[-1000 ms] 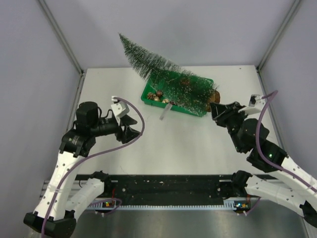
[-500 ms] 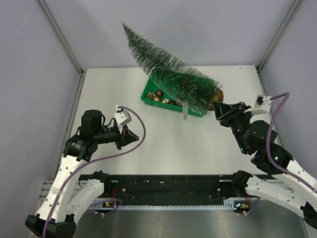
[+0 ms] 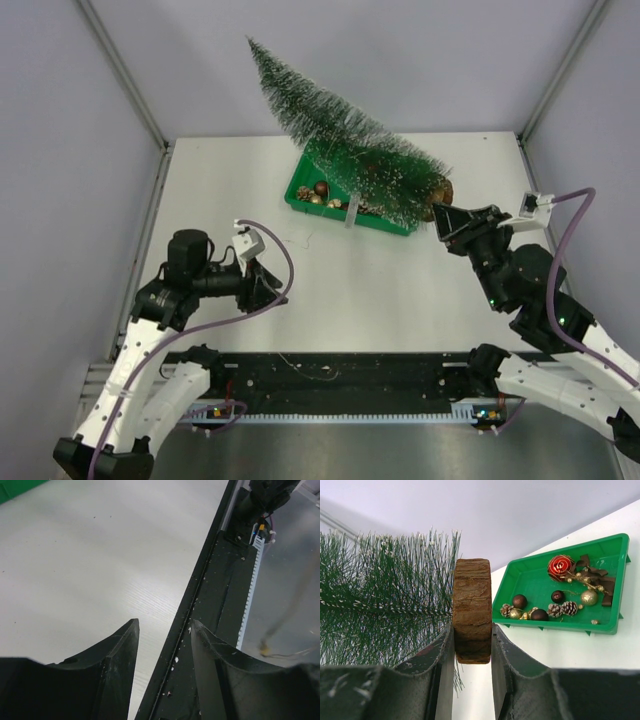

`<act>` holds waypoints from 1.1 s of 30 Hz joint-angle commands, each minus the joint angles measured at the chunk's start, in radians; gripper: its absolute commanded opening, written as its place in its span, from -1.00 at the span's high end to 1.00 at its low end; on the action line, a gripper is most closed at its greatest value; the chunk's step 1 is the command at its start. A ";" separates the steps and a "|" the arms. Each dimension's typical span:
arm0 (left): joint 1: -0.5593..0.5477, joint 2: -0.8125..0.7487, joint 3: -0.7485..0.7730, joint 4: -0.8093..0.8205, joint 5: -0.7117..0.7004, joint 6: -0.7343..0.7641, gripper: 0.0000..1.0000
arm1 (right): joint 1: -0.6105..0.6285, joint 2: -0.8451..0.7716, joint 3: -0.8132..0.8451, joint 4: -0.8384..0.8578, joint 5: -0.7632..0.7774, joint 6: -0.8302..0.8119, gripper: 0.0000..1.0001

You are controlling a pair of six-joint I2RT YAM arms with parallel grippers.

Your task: Decorate the small christmas tree

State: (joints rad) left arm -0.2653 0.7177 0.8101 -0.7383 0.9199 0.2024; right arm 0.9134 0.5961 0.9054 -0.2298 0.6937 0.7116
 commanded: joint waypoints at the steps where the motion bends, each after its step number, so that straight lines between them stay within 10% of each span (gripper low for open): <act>1: -0.005 -0.035 -0.022 0.085 0.169 -0.003 -0.04 | -0.002 -0.009 0.066 0.076 -0.017 0.026 1.00; 20: -0.005 -0.044 0.020 -0.075 0.060 0.295 -0.21 | -0.002 0.005 0.136 0.076 -0.011 -0.027 1.00; 33: -0.005 -0.041 0.106 -0.217 0.270 0.420 -0.25 | -0.002 0.028 0.173 0.079 -0.028 -0.046 1.00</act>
State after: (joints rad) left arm -0.2684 0.6701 0.8532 -0.8764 1.0889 0.5201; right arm 0.9134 0.6201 1.0088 -0.2268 0.6865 0.6773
